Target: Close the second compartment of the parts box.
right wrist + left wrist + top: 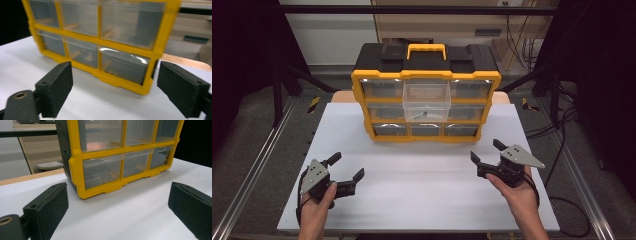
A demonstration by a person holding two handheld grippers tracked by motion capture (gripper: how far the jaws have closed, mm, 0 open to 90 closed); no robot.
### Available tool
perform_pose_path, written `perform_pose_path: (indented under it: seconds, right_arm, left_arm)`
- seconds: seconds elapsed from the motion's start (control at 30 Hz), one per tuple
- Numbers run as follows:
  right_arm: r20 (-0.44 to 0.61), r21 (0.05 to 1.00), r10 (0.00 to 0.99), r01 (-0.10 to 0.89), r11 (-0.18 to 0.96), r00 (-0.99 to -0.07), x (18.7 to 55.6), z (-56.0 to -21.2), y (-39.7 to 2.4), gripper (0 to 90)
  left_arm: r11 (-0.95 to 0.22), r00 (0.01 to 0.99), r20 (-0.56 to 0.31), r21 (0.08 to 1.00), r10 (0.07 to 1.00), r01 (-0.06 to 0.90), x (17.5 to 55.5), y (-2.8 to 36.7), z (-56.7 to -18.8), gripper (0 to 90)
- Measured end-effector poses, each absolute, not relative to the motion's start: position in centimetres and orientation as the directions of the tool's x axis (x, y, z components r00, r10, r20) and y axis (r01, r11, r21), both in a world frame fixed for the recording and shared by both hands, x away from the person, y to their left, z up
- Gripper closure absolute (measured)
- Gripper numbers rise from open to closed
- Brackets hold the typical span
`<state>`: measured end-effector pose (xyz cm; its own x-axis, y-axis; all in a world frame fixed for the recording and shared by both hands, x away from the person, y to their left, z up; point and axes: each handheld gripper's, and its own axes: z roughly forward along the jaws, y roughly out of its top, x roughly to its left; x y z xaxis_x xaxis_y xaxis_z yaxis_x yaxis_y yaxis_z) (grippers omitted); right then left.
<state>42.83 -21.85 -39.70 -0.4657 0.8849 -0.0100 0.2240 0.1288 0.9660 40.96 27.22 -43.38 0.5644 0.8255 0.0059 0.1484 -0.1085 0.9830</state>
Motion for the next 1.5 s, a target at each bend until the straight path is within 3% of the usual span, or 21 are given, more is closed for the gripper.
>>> perform_pose_path:
  seconds: [0.1, 0.13, 0.23, 0.3, 0.87, 1.07, 1.5]
  right_arm:
    - [-0.023, 0.966, 0.872, 0.215, 0.146, -0.489, 43.0, -38.9, -21.2, 21.7]
    - [-0.028, 0.963, 0.865, 0.218, 0.158, -0.502, 43.1, -38.4, -20.9, 29.7]
    - [-0.037, 0.961, 0.862, 0.217, 0.169, -0.506, 43.1, -37.8, -20.5, 36.9]
    - [-0.038, 0.961, 0.853, 0.216, 0.175, -0.52, 43.2, -37.1, -20.1, 48.7]
    - [-0.003, 0.97, 0.828, 0.2, 0.139, -0.561, 43.8, -35.9, -19.3, 83.7]
    - [-0.011, 0.97, 0.818, 0.192, 0.148, -0.575, 43.9, -35.4, -18.8, 89.8]
    - [0.013, 0.973, 0.804, 0.193, 0.127, -0.594, 44.4, -34.8, -17.3, 90.0]
  left_arm:
    - [-0.107, 0.561, 0.003, 0.982, 0.828, 0.153, 41.0, 27.3, -43.4, 2.9]
    - [-0.106, 0.561, 0.002, 0.982, 0.828, 0.154, 41.0, 27.4, -43.4, 2.9]
    - [-0.106, 0.56, 0.002, 0.983, 0.828, 0.153, 41.0, 27.4, -43.4, 2.9]
    - [-0.104, 0.559, 0.001, 0.983, 0.829, 0.153, 41.0, 27.5, -43.4, 2.9]
    - [-0.117, 0.563, 0.01, 0.981, 0.826, 0.155, 41.1, 27.3, -43.6, 3.0]
    - [-0.12, 0.565, 0.011, 0.981, 0.825, 0.155, 41.1, 27.3, -43.6, 2.9]
    - [-0.111, 0.56, 0.004, 0.981, 0.829, 0.157, 41.1, 27.5, -43.6, 2.9]
